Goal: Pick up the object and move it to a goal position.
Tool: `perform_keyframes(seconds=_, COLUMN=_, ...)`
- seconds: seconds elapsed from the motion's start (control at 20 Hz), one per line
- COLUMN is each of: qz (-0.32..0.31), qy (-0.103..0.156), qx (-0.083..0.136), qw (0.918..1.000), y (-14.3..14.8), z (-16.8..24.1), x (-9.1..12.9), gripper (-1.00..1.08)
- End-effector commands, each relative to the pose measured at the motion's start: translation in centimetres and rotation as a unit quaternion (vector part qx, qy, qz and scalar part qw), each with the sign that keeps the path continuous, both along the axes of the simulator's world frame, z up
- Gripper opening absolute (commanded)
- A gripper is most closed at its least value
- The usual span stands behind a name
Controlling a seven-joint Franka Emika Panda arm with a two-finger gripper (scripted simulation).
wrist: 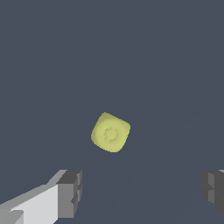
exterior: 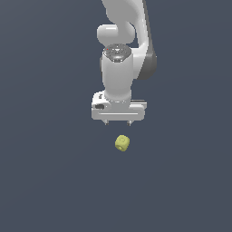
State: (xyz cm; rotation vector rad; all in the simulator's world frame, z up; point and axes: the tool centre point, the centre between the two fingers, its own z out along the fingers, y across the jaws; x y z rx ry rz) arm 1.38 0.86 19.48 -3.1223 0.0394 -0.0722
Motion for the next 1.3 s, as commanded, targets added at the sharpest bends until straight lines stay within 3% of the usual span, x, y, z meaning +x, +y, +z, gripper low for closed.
perform_keyframes(seconds=0.0, qz=0.0, qy=0.0, qx=0.0, qw=1.0, y=0.0, z=0.0, x=0.0, gripper=1.0)
perform_keyframes(seconds=0.35, qz=0.024, qy=-0.001, qx=0.01, qw=0.9997, y=2.5, z=-0.3, x=-0.3, gripper=1.0)
perform_keyframes(seconds=0.65, qz=0.025, qy=-0.001, qx=0.011, qw=0.9996, y=2.6, z=-0.3, x=-0.4, gripper=1.0)
perform_keyframes(seconds=1.25, qz=-0.046, qy=0.008, qx=0.01, qw=0.9989, y=2.6, z=-3.2, x=0.3, gripper=1.0)
